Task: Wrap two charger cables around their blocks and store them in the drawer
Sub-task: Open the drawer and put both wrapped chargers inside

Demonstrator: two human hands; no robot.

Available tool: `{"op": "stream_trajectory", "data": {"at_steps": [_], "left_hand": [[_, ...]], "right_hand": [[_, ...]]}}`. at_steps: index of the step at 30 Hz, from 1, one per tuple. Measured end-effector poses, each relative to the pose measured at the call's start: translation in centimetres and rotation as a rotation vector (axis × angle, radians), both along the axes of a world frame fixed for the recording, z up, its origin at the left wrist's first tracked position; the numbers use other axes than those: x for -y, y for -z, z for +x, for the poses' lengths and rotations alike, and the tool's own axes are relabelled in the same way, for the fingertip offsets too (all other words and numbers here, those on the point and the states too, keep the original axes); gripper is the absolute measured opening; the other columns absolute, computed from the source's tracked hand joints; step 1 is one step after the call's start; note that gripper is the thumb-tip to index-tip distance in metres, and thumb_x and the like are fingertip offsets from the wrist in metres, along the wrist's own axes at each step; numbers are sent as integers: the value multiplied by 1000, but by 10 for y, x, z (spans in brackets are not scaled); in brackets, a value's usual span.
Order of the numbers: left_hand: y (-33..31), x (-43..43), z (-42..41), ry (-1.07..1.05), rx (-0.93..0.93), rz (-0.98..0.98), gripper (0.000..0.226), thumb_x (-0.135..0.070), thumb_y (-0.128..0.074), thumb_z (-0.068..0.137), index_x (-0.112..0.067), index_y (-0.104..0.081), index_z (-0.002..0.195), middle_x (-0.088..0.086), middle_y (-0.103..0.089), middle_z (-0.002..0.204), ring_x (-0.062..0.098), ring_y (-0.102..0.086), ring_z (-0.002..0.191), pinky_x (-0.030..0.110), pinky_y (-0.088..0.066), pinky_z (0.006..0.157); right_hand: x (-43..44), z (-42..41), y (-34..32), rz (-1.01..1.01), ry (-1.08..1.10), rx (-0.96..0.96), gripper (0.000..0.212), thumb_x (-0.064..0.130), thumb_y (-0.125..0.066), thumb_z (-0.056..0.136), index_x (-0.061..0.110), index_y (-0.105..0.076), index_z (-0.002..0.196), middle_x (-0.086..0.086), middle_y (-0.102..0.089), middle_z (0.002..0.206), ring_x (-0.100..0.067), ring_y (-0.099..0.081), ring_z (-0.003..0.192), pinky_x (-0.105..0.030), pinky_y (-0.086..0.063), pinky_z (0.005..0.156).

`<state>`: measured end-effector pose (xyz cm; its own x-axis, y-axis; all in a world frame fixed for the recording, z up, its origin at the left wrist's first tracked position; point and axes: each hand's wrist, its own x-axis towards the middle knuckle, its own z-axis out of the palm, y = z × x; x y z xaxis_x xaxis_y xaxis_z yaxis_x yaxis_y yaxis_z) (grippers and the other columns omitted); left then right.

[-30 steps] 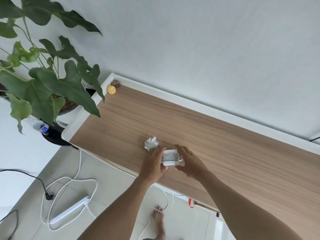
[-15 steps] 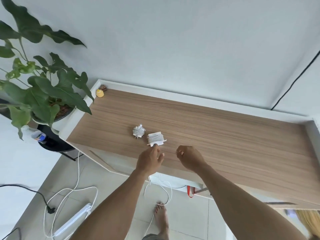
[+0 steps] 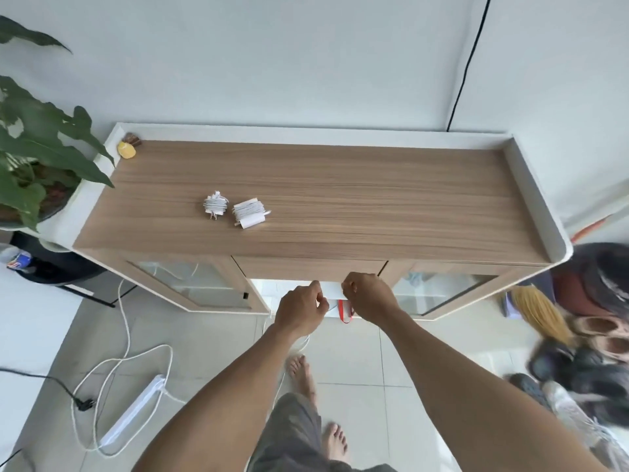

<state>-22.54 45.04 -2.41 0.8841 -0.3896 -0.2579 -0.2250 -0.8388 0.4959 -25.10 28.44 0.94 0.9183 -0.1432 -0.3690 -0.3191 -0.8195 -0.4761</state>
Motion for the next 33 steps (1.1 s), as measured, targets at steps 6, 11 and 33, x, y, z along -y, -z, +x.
{"op": "stream_trajectory", "data": {"at_steps": [6,11,33], "left_hand": [[17,8,2,-248,-232,-193,25,-36,-45,95,-15,-59,99,6,-71,81,28,-66,80,35,-51,74],[55,8,34,-904,-661,-552,46,-45,-29,101,-7,-53,111,7,-65,75,23,-56,57,31,-47,61],[171,0,105,-1586,-1107,-1423,86,-75,-24,88,-14,-36,147,6,-41,152,28,-38,140,49,-33,112]], "right_hand": [[6,1,3,-4,-5,154,31,27,-49,95,19,-53,124,0,-53,124,-20,-48,118,-35,-47,89],[4,32,12,-96,-113,161,49,28,-51,94,19,-37,140,-2,-37,143,-23,-36,131,-40,-42,101],[-34,71,83,-193,-195,256,69,28,-50,89,13,-22,150,-5,-16,159,-19,-5,148,-40,-7,121]]}}
